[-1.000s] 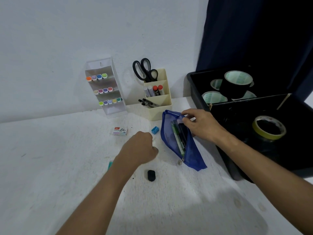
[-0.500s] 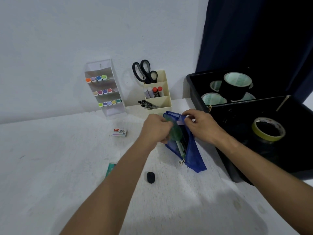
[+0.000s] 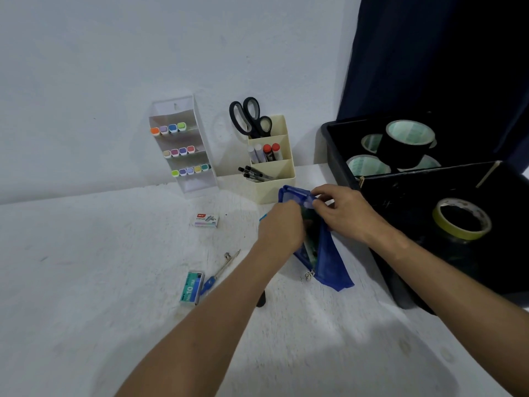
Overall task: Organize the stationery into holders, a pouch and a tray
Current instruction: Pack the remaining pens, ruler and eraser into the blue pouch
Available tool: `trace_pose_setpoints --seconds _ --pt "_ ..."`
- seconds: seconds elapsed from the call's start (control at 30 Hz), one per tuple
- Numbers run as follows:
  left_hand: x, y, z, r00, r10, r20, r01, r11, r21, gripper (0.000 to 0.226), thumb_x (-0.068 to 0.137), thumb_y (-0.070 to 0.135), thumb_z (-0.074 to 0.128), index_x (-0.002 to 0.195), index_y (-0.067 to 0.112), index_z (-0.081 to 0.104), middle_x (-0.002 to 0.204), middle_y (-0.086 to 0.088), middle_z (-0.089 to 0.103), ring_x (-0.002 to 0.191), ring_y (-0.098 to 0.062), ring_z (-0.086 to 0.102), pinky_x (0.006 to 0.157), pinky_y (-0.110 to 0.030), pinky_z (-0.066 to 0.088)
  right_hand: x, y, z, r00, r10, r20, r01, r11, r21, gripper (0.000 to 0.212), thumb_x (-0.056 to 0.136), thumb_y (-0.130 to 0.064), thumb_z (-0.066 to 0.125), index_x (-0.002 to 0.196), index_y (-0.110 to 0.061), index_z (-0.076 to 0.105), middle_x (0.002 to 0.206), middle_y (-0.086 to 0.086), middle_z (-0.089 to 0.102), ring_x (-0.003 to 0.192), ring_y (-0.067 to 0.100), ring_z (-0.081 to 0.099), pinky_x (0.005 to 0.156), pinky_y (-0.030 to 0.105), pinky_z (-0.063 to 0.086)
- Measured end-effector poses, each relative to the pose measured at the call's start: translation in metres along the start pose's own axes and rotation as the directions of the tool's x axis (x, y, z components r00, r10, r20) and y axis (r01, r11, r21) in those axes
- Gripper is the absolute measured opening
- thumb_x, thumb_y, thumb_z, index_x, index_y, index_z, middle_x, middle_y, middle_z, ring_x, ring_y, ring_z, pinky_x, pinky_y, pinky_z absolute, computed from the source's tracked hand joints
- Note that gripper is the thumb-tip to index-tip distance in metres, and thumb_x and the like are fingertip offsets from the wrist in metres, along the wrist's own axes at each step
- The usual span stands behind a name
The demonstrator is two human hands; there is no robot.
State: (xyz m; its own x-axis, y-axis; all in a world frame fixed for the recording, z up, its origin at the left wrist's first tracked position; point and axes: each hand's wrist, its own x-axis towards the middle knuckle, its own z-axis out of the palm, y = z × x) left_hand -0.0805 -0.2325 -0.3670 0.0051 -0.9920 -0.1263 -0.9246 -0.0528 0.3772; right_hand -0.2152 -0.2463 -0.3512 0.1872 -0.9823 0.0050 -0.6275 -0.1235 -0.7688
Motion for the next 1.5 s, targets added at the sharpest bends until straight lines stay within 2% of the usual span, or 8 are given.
trace_pose_setpoints --seconds 0.2,0.3,0.4,0.67,0.8,1.17,1.37,1.5 --pt "-0.008 -0.015 -0.016 0.989 -0.035 -0.144 0.025 0.997 -0.071 0.023 0.093 0.027 0.045 0.076 0.014 0.054 0.075 -0.003 0.054 0.069 -0.023 0.056 0.058 -0.03 0.039 0.001 0.002 0.001 1.0 0.01 0.0 -0.01 0.999 0.031 0.029 0.092 -0.03 0.06 0.119 -0.021 0.063 0.108 0.0 0.063 0.093 0.017 0.063 0.07 0.036 0.061" --pt "-0.006 -0.032 -0.031 0.974 -0.138 -0.178 0.127 0.989 -0.075 0.018 0.09 0.024 0.052 0.097 0.011 0.062 0.091 -0.003 0.059 0.086 -0.026 0.061 0.066 -0.032 0.045 0.001 0.003 0.002 1.0 0.026 0.008 -0.026 0.999 0.027 0.028 0.092 -0.032 0.059 0.119 -0.022 0.063 0.108 0.0 0.062 0.094 0.017 0.063 0.073 0.039 0.061" --pt "-0.005 -0.053 -0.04 0.978 -0.199 -0.069 0.2 0.98 0.01 0.024 0.09 0.025 0.058 0.107 0.009 0.058 0.105 -0.007 0.06 0.096 -0.024 0.058 0.076 -0.032 0.046 0.002 0.002 0.002 0.999 0.033 0.013 -0.034 0.999 0.033 0.028 0.093 -0.032 0.058 0.118 -0.022 0.063 0.108 0.0 0.062 0.094 0.017 0.062 0.073 0.039 0.061" --pt "-0.044 -0.116 -0.039 0.921 -0.292 0.257 0.218 0.934 0.282 0.037 0.078 0.039 0.069 0.068 0.019 0.04 0.074 0.004 0.047 0.074 -0.013 0.05 0.068 -0.027 0.044 0.004 0.003 0.002 0.999 0.043 0.028 -0.044 0.999 0.019 0.024 0.093 -0.031 0.057 0.115 -0.024 0.064 0.107 0.001 0.062 0.094 0.019 0.063 0.075 0.038 0.06" --pt "-0.053 -0.124 -0.036 0.907 -0.329 0.261 0.249 0.921 0.299 0.03 0.077 0.038 0.073 0.076 0.015 0.054 0.078 0.0 0.057 0.076 -0.015 0.056 0.071 -0.028 0.051 0.004 0.003 0.002 0.999 0.037 0.033 -0.037 0.999 0.01 0.025 0.093 -0.031 0.057 0.116 -0.024 0.064 0.107 0.0 0.062 0.094 0.019 0.063 0.075 0.041 0.06" --pt "-0.041 -0.086 -0.054 0.957 -0.233 0.173 0.253 0.962 -0.1 0.014 0.083 0.016 0.07 0.087 0.002 0.071 0.081 -0.012 0.07 0.063 -0.015 0.059 0.056 -0.023 0.049 0.001 0.0 0.0 0.998 0.049 0.036 -0.05 0.998 0.031 0.026 0.094 -0.032 0.057 0.118 -0.023 0.062 0.108 0.0 0.061 0.096 0.019 0.062 0.075 0.038 0.06" --pt "-0.029 -0.032 -0.061 0.978 -0.169 0.122 0.207 0.859 -0.468 0.01 0.081 0.021 0.071 0.078 0.011 0.069 0.072 -0.005 0.071 0.054 -0.011 0.062 0.048 -0.022 0.045 -0.001 -0.003 -0.002 0.998 0.049 0.03 -0.049 0.999 0.017 0.027 0.095 -0.03 0.055 0.119 -0.022 0.062 0.109 0.002 0.062 0.096 0.019 0.061 0.076 0.038 0.06" --pt "-0.021 -0.007 -0.045 0.97 -0.197 0.142 0.241 0.84 -0.487 0.012 0.079 0.018 0.068 0.081 0.006 0.071 0.064 -0.007 0.069 0.054 -0.015 0.063 0.046 -0.021 0.042 -0.003 -0.005 -0.002 0.999 0.043 0.018 -0.044 0.999 0.006 0.028 0.095 -0.028 0.053 0.122 -0.021 0.061 0.111 0.002 0.061 0.097 0.019 0.061 0.077 0.035 0.06"
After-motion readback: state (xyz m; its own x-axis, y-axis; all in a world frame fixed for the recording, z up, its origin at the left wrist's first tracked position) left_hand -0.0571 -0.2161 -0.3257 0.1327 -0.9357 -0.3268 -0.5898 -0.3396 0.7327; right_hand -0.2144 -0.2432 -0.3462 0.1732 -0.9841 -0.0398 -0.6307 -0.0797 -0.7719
